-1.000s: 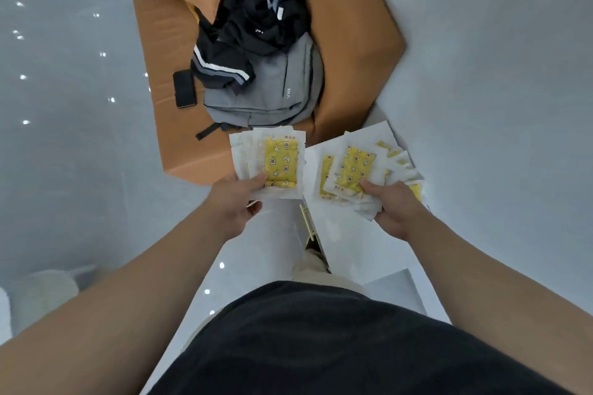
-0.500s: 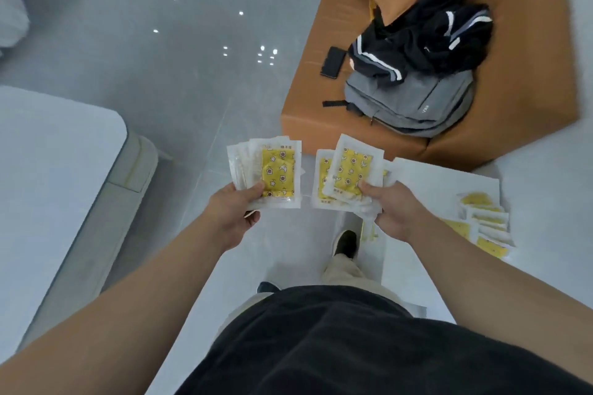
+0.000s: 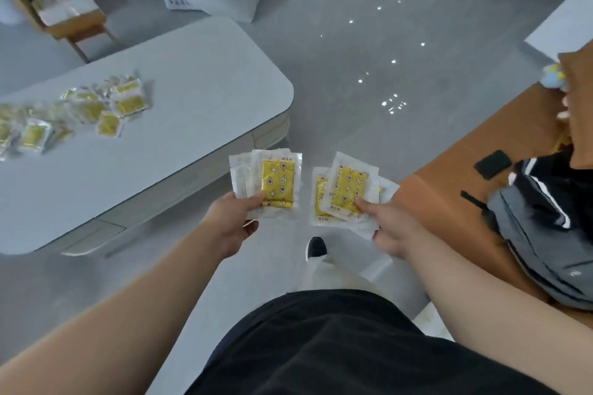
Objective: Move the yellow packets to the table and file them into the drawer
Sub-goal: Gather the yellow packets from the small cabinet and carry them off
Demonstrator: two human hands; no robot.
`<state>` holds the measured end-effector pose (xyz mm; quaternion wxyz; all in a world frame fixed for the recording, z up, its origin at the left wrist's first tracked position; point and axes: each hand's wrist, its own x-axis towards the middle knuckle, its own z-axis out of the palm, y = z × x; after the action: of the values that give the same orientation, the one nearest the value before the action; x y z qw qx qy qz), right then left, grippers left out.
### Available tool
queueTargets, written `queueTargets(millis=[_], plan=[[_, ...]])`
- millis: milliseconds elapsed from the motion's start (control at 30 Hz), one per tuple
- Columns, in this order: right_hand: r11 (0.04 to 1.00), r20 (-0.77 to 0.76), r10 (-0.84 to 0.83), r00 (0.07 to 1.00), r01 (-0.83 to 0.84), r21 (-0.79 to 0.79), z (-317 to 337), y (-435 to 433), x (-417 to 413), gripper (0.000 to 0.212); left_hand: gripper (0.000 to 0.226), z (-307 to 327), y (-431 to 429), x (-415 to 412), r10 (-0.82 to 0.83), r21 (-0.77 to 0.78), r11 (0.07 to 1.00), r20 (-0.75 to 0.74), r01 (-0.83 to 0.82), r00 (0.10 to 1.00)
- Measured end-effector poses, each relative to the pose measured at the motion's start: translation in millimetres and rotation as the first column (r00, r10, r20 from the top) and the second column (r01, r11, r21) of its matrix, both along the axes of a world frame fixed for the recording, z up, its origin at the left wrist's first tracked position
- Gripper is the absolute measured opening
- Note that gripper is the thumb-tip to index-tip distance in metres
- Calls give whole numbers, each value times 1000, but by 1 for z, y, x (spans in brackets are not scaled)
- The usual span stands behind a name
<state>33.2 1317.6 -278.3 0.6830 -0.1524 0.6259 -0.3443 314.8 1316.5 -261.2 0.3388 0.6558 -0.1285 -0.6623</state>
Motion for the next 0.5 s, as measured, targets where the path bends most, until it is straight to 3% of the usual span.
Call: queueTargets(millis=[200,500], plan=[[979,-33,203,979,-203,-7,-17,-99,77,21,27,-14,-43,64,213,53,976,1,-213,977],[916,0,392,920,-390,97,-38,-278,179,21,17,-23,-177,155,413,129,896,113,-426,904]])
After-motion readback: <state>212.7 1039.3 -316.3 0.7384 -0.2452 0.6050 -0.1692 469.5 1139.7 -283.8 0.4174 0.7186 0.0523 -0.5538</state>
